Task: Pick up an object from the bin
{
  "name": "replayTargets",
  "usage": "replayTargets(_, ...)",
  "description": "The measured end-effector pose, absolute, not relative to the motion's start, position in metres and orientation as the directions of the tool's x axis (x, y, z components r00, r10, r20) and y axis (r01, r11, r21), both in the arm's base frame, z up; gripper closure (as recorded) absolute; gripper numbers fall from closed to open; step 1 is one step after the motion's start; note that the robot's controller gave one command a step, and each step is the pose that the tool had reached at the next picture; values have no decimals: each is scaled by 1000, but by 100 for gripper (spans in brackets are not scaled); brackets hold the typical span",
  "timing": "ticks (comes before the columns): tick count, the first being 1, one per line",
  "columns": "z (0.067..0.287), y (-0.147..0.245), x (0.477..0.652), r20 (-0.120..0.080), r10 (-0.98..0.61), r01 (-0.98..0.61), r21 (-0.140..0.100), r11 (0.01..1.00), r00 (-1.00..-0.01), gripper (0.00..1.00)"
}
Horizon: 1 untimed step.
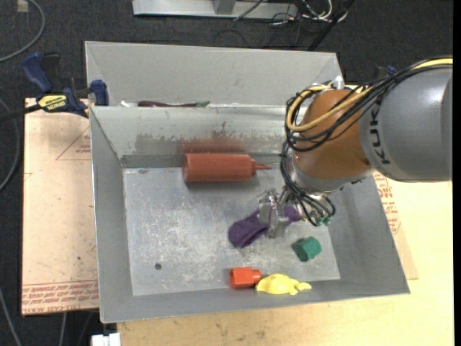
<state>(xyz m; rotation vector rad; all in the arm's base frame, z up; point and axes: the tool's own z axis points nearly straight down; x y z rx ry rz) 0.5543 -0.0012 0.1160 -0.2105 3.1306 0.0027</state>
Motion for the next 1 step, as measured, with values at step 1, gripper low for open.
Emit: replayTargets(1,259,-17,561,-18,-145,-145,0,989,-989,100)
